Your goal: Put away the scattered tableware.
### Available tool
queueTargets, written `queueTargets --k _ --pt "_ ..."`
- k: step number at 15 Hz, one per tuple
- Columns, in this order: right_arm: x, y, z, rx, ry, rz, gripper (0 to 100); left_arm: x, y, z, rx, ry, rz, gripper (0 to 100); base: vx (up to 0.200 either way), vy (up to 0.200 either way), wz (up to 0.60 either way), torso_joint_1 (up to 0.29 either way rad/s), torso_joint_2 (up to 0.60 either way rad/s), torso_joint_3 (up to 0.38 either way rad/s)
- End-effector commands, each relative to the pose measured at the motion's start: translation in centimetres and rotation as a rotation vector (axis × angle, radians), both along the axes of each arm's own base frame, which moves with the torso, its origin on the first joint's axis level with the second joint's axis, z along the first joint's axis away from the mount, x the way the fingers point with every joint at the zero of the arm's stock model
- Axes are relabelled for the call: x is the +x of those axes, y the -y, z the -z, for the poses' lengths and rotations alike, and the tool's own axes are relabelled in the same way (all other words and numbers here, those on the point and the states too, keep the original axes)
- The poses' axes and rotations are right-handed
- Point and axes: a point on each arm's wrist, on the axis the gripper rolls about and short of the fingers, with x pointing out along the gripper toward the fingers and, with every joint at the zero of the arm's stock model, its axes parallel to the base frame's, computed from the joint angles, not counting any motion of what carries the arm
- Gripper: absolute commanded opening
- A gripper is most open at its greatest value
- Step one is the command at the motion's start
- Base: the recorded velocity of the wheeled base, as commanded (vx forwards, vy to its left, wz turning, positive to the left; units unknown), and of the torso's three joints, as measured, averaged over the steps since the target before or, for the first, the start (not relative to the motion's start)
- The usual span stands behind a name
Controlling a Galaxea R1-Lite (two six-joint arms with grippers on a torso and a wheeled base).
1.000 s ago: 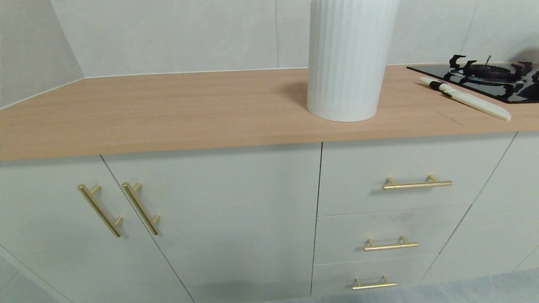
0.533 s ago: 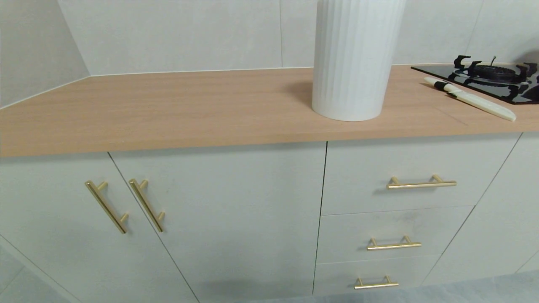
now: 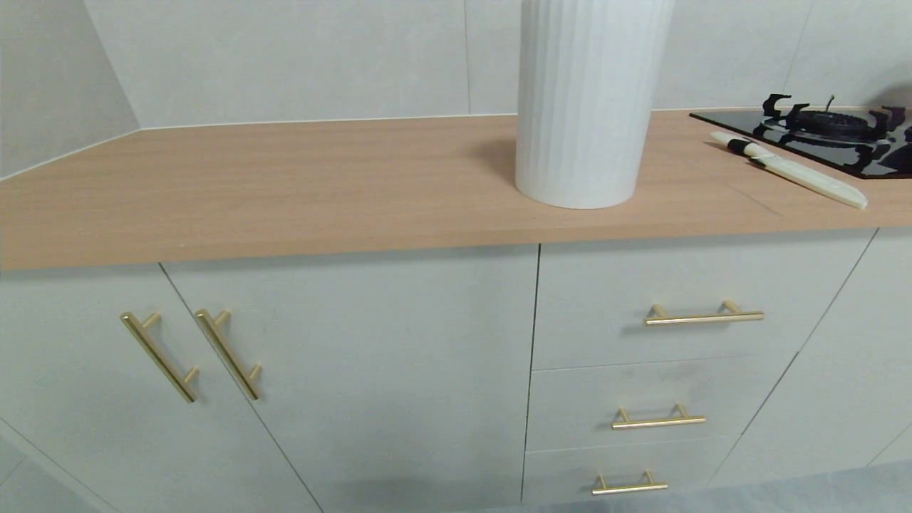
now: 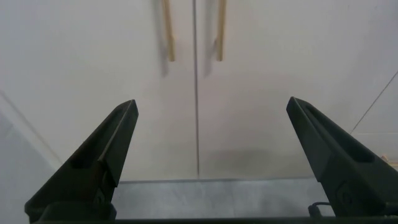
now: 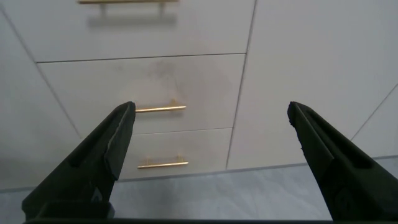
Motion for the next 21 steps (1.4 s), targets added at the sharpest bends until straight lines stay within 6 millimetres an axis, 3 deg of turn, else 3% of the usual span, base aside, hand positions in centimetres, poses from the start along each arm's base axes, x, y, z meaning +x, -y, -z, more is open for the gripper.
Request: queueTargets --k 1,4,10,18,21 --pt "0.02 0.00 0.02 0.000 -0.002 0.000 100 0.01 0.00 0.00 -0.001 0.000 -0.001 100 0.000 -0.200 0.00 0.012 0.01 0.007" --pt "0.01 0.00 -0.02 0.000 -0.001 0.000 100 0.01 0.00 0.00 -0.001 0.000 -0.001 100 -0.133 -0.200 0.00 0.002 0.00 0.002" --pt "0.01 0.00 -0.02 0.000 -0.001 0.000 100 0.01 0.00 0.00 -0.002 0.000 -0.001 100 0.000 0.000 0.00 0.000 0.00 0.000" --pt "0.01 0.00 -0.02 0.000 -0.001 0.000 100 0.01 0.00 0.00 -0.008 0.000 -0.002 100 0.200 0.000 0.00 0.001 0.00 0.002" --pt "0.02 0.00 0.02 0.000 -0.002 0.000 100 0.01 0.00 0.00 -0.007 0.000 -0.002 100 0.000 0.000 0.00 0.000 0.00 0.000"
